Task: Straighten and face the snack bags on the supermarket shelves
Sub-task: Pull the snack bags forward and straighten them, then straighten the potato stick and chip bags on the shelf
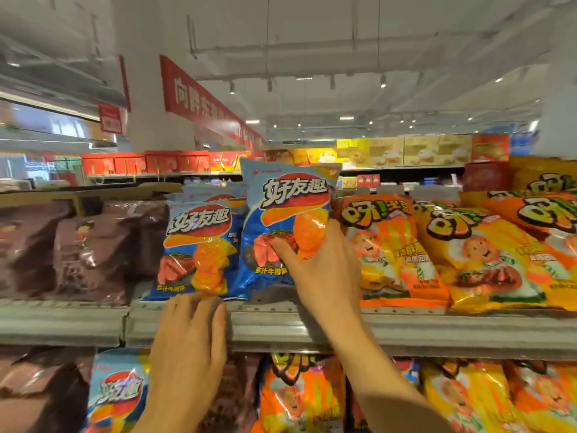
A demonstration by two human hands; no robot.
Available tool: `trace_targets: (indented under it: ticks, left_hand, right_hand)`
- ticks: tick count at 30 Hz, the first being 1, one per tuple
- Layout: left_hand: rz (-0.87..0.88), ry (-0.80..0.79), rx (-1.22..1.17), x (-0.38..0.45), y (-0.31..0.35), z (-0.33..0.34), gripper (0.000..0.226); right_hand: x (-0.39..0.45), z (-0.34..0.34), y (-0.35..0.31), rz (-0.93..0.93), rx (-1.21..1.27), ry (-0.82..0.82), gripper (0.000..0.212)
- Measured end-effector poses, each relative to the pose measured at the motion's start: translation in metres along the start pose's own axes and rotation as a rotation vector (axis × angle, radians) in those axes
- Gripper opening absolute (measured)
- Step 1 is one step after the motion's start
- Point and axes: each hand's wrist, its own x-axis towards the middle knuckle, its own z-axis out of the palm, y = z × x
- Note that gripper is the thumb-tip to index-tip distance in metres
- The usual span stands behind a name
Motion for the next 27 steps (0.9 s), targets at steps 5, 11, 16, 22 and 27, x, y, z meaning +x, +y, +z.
trace_targets:
  ticks: [5, 11, 16, 22, 27]
  left_hand:
    - [-0.033, 0.06, -0.167, -0.006, -0.008, 0.002, 0.034]
    - [-0.043, 0.076, -0.204, -0.005, -0.008, 0.008, 0.028]
    - [-0.104, 0.084, -0.179, -0.003, 0.0, 0.009, 0.036]
    - [-0.148, 0.295, -0.103, 0.01, 0.052, 0.012, 0.033]
    - [0.009, 0.294, -0.221, 0.018, 0.147, 0.034, 0.029]
  right_hand:
    - [-0.012, 0.031, 0.004, 0.087, -0.126, -0.106, 0.065]
    - [-0.009, 0.031, 0.006, 0.07, -0.334, -0.226, 0.083]
    - [-0.009, 0.02, 0.008, 0.056, -0.3, -0.344, 0.091]
    - [-0.021, -0.023, 0.034, -0.097, -0.069, -0.231, 0.074]
    - [-0.014, -0.108, 0.079, -0.094, 0.152, -0.025, 0.041]
